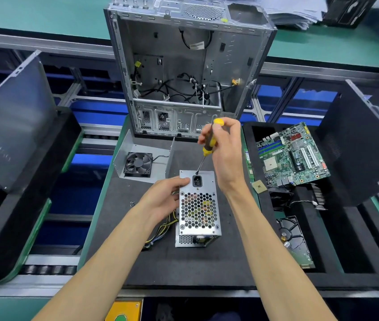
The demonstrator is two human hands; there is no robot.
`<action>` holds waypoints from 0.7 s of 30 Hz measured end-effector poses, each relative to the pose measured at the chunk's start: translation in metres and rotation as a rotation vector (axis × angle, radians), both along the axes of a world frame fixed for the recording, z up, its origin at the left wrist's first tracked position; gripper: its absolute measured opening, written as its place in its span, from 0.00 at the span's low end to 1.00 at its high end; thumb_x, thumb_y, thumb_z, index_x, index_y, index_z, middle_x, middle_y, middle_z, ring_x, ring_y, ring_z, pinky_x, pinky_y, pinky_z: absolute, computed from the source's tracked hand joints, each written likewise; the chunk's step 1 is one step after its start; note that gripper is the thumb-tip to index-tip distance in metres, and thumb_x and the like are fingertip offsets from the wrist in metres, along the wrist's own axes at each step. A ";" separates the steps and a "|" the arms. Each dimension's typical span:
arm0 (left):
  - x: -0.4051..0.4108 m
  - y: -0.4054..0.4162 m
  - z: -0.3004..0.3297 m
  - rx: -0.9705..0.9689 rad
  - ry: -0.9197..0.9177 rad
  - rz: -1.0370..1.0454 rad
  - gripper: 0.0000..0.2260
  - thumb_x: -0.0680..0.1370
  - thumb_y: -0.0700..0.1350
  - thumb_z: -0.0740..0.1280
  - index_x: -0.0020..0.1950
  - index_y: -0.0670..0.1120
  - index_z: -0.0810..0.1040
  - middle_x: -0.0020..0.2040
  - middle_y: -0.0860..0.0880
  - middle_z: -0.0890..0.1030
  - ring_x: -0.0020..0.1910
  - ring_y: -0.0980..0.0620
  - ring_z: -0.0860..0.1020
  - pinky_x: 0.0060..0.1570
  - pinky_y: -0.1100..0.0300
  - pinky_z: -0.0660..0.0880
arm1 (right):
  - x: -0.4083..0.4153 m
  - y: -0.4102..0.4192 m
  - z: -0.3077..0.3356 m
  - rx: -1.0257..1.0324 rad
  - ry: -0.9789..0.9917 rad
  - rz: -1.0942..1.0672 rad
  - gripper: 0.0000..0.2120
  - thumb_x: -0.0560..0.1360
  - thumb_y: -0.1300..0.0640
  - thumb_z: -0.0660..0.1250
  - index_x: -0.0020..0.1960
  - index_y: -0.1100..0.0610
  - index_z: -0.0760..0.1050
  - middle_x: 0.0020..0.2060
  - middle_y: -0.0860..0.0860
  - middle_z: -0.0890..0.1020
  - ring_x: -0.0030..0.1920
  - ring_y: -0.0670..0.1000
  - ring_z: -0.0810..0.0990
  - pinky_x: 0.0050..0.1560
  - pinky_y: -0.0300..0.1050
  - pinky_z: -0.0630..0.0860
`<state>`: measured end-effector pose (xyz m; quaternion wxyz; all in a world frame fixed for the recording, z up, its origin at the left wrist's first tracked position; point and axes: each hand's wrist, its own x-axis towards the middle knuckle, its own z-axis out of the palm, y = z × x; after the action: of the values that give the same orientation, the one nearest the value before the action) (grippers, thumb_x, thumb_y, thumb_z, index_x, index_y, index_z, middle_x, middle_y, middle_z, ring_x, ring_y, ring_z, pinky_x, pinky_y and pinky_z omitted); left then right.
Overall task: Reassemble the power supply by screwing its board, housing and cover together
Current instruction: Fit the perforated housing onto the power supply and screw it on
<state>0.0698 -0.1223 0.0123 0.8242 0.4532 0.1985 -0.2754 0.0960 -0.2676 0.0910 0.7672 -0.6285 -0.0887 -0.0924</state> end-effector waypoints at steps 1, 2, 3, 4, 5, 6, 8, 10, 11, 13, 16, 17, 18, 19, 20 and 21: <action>0.000 0.000 0.000 0.001 0.000 0.001 0.13 0.78 0.38 0.69 0.61 0.35 0.81 0.60 0.35 0.82 0.48 0.46 0.82 0.50 0.52 0.81 | -0.001 0.000 0.001 -0.008 -0.008 0.001 0.07 0.82 0.56 0.63 0.55 0.53 0.64 0.39 0.49 0.80 0.39 0.50 0.77 0.43 0.44 0.73; 0.000 0.000 0.000 0.004 0.002 0.002 0.13 0.78 0.38 0.69 0.62 0.35 0.80 0.61 0.35 0.81 0.52 0.43 0.81 0.54 0.50 0.80 | -0.001 0.000 0.002 -0.024 -0.019 0.009 0.09 0.81 0.57 0.63 0.55 0.54 0.62 0.36 0.49 0.78 0.37 0.49 0.75 0.41 0.41 0.72; 0.000 -0.001 0.000 0.008 0.004 0.005 0.14 0.78 0.37 0.69 0.62 0.35 0.80 0.63 0.34 0.80 0.54 0.42 0.80 0.57 0.49 0.80 | -0.001 0.001 0.002 -0.032 -0.028 0.022 0.09 0.82 0.57 0.63 0.56 0.55 0.62 0.35 0.48 0.75 0.36 0.48 0.72 0.39 0.39 0.71; 0.000 -0.001 0.000 0.012 0.006 0.008 0.13 0.78 0.37 0.69 0.62 0.34 0.80 0.63 0.34 0.80 0.56 0.41 0.80 0.57 0.49 0.79 | -0.001 0.001 0.003 -0.047 -0.027 0.030 0.07 0.83 0.55 0.61 0.58 0.55 0.65 0.34 0.48 0.73 0.36 0.48 0.70 0.38 0.39 0.70; 0.001 -0.001 0.001 0.016 0.009 0.011 0.13 0.78 0.37 0.69 0.62 0.34 0.80 0.63 0.34 0.80 0.57 0.40 0.80 0.57 0.48 0.80 | -0.002 0.003 0.004 -0.057 -0.016 0.037 0.09 0.84 0.52 0.57 0.61 0.54 0.68 0.35 0.48 0.72 0.36 0.48 0.69 0.39 0.40 0.69; 0.000 -0.001 0.001 0.019 0.011 0.012 0.13 0.78 0.37 0.68 0.62 0.35 0.80 0.63 0.34 0.80 0.57 0.40 0.80 0.56 0.49 0.80 | -0.002 0.004 0.004 -0.059 -0.002 0.039 0.13 0.84 0.50 0.54 0.62 0.53 0.72 0.36 0.48 0.72 0.37 0.48 0.69 0.40 0.41 0.68; 0.000 -0.001 0.002 0.022 0.010 0.010 0.13 0.79 0.37 0.68 0.62 0.34 0.80 0.63 0.34 0.80 0.56 0.40 0.80 0.56 0.49 0.79 | -0.003 0.005 0.007 -0.055 0.022 0.045 0.16 0.85 0.49 0.52 0.60 0.53 0.76 0.38 0.48 0.75 0.39 0.47 0.72 0.42 0.41 0.69; -0.001 -0.001 0.003 0.020 0.014 0.007 0.13 0.79 0.37 0.68 0.63 0.34 0.79 0.61 0.34 0.81 0.52 0.42 0.81 0.53 0.50 0.80 | -0.002 0.005 0.008 -0.078 0.028 0.040 0.09 0.84 0.53 0.57 0.56 0.55 0.74 0.40 0.49 0.80 0.40 0.47 0.78 0.42 0.39 0.74; -0.001 -0.002 0.003 0.013 0.013 0.006 0.13 0.79 0.36 0.67 0.62 0.34 0.79 0.58 0.35 0.82 0.47 0.45 0.83 0.48 0.52 0.81 | -0.003 0.006 0.010 -0.081 0.027 0.054 0.04 0.83 0.55 0.61 0.55 0.55 0.71 0.39 0.48 0.81 0.39 0.47 0.79 0.41 0.37 0.75; -0.001 -0.002 0.003 -0.004 0.016 0.003 0.10 0.79 0.36 0.67 0.59 0.35 0.80 0.50 0.39 0.82 0.32 0.52 0.81 0.37 0.58 0.80 | -0.002 0.007 0.010 -0.087 0.015 0.061 0.07 0.82 0.55 0.65 0.55 0.53 0.67 0.36 0.47 0.79 0.36 0.46 0.76 0.39 0.36 0.74; 0.000 -0.003 0.002 0.012 0.023 0.009 0.10 0.79 0.36 0.67 0.60 0.35 0.80 0.51 0.40 0.82 0.30 0.53 0.81 0.36 0.59 0.80 | -0.002 0.006 0.009 -0.089 0.010 0.083 0.13 0.84 0.49 0.55 0.61 0.52 0.75 0.36 0.47 0.75 0.38 0.47 0.71 0.41 0.37 0.70; 0.000 -0.003 0.002 0.015 0.019 0.010 0.10 0.79 0.36 0.67 0.59 0.35 0.80 0.51 0.39 0.82 0.31 0.53 0.81 0.36 0.59 0.80 | -0.001 0.006 0.009 -0.061 0.024 0.096 0.16 0.84 0.49 0.53 0.61 0.52 0.76 0.38 0.47 0.75 0.39 0.47 0.72 0.42 0.37 0.71; 0.000 -0.003 0.002 0.016 0.018 0.011 0.10 0.79 0.36 0.67 0.59 0.35 0.80 0.52 0.39 0.82 0.32 0.52 0.82 0.37 0.58 0.80 | -0.001 0.005 0.008 -0.054 0.033 0.085 0.16 0.84 0.50 0.54 0.60 0.54 0.77 0.39 0.47 0.77 0.40 0.47 0.74 0.43 0.37 0.72; 0.000 -0.003 0.002 0.017 0.019 0.012 0.11 0.79 0.36 0.68 0.60 0.35 0.80 0.53 0.39 0.82 0.34 0.51 0.82 0.39 0.57 0.80 | -0.001 0.005 0.009 -0.043 0.042 0.070 0.12 0.84 0.52 0.56 0.59 0.55 0.76 0.41 0.48 0.79 0.41 0.47 0.78 0.44 0.37 0.74; 0.000 -0.003 0.003 0.018 0.020 0.013 0.12 0.79 0.37 0.68 0.61 0.35 0.80 0.53 0.38 0.82 0.36 0.50 0.83 0.40 0.56 0.80 | 0.000 0.004 0.009 -0.054 0.044 0.048 0.07 0.83 0.54 0.60 0.57 0.56 0.73 0.43 0.51 0.80 0.42 0.48 0.81 0.44 0.38 0.76; -0.001 -0.003 0.003 0.015 0.020 0.014 0.12 0.79 0.37 0.68 0.61 0.34 0.80 0.54 0.38 0.81 0.37 0.50 0.83 0.40 0.56 0.80 | 0.000 0.005 0.009 -0.047 0.040 0.042 0.05 0.82 0.57 0.64 0.56 0.55 0.69 0.43 0.53 0.81 0.41 0.48 0.82 0.43 0.38 0.77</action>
<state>0.0692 -0.1255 0.0154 0.8208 0.4550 0.2122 -0.2726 0.0964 -0.2625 0.0998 0.7556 -0.6461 -0.0887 -0.0612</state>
